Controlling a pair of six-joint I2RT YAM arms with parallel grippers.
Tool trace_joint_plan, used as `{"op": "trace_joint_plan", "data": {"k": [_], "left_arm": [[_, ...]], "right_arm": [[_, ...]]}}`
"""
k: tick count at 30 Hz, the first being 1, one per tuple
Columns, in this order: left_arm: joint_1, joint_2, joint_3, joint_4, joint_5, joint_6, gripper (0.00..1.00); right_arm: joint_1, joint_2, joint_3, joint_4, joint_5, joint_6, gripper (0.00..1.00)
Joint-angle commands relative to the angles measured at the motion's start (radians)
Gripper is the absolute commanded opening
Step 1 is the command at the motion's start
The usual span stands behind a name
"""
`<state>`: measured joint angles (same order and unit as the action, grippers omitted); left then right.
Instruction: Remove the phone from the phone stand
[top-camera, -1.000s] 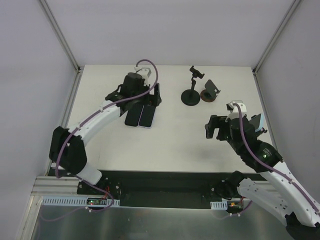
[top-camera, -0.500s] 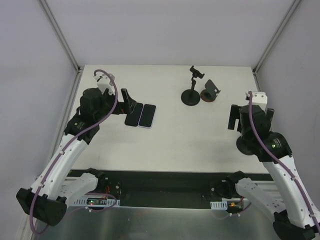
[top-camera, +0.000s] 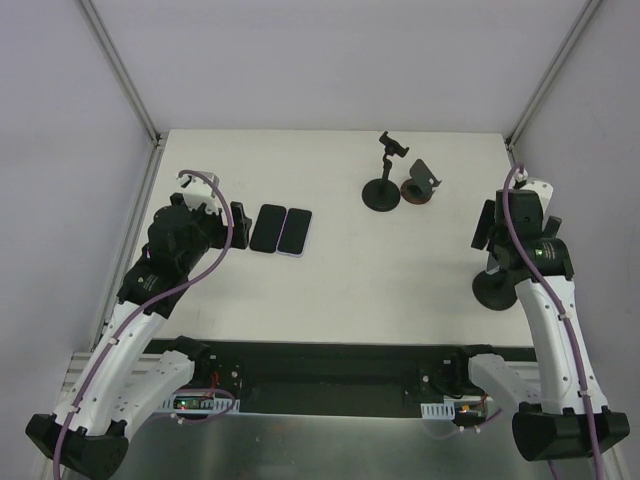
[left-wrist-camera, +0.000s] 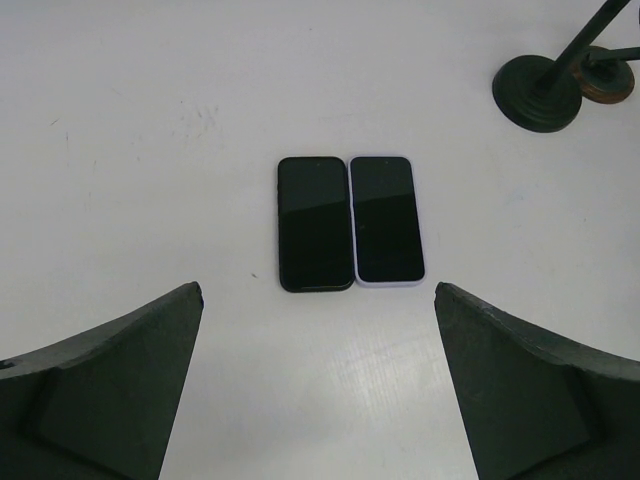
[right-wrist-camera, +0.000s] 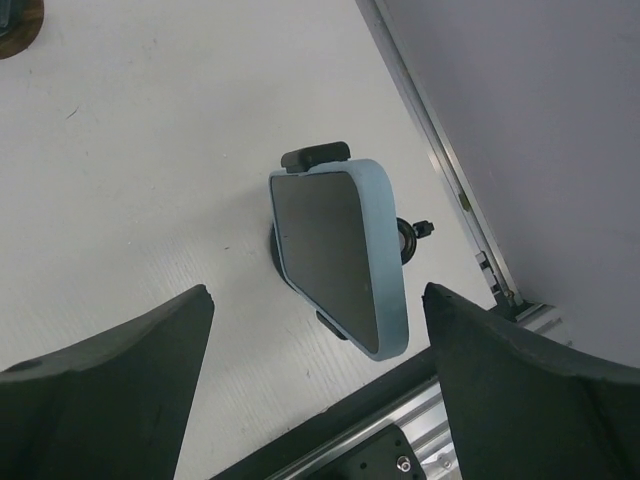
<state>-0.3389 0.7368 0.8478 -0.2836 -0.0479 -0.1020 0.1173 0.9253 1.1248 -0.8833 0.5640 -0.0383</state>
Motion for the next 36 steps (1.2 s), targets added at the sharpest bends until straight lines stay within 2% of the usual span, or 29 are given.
{"op": "trace_joint_plan", "data": {"k": [1,7,8,15,16,18,19,22,27,36], "left_arm": [[0.003,-0.002,-0.003,0.018,-0.012,0.042,0.99],[0.003,-0.008,-0.003,0.018,-0.006,0.044,0.99],[0.003,-0.008,-0.003,0.02,-0.009,0.045,0.99],[0.003,-0.001,-0.003,0.018,0.003,0.042,0.99],[0.005,0.007,-0.003,0.018,0.005,0.041,0.99],[0.003,0.013,-0.004,0.018,0.013,0.039,0.99],[0.003,0.021,-0.006,0.018,0.016,0.039,0.99],[0.003,0.038,-0.003,0.018,0.037,0.038,0.99],[0.003,0.052,-0.001,0.018,0.101,0.03,0.99],[0.005,0.061,-0.001,0.026,0.201,0.045,0.99]], "right_arm": [[-0.063,0.035,0.043,0.024,-0.071,0.021,0.86],[-0.116,0.015,0.02,0.061,-0.161,0.032,0.65],[-0.114,0.011,0.018,0.061,-0.167,0.032,0.58],[-0.114,-0.032,0.013,0.07,-0.228,0.014,0.27],[-0.114,-0.039,0.009,0.078,-0.255,0.009,0.18],[-0.114,-0.065,-0.003,0.092,-0.297,-0.001,0.1],[-0.116,-0.072,-0.01,0.11,-0.321,-0.006,0.03],[-0.113,-0.089,-0.016,0.129,-0.467,-0.026,0.01],[-0.01,-0.088,-0.008,0.165,-0.555,-0.066,0.01],[0.366,0.007,0.0,0.326,-0.653,-0.162,0.01]]}}
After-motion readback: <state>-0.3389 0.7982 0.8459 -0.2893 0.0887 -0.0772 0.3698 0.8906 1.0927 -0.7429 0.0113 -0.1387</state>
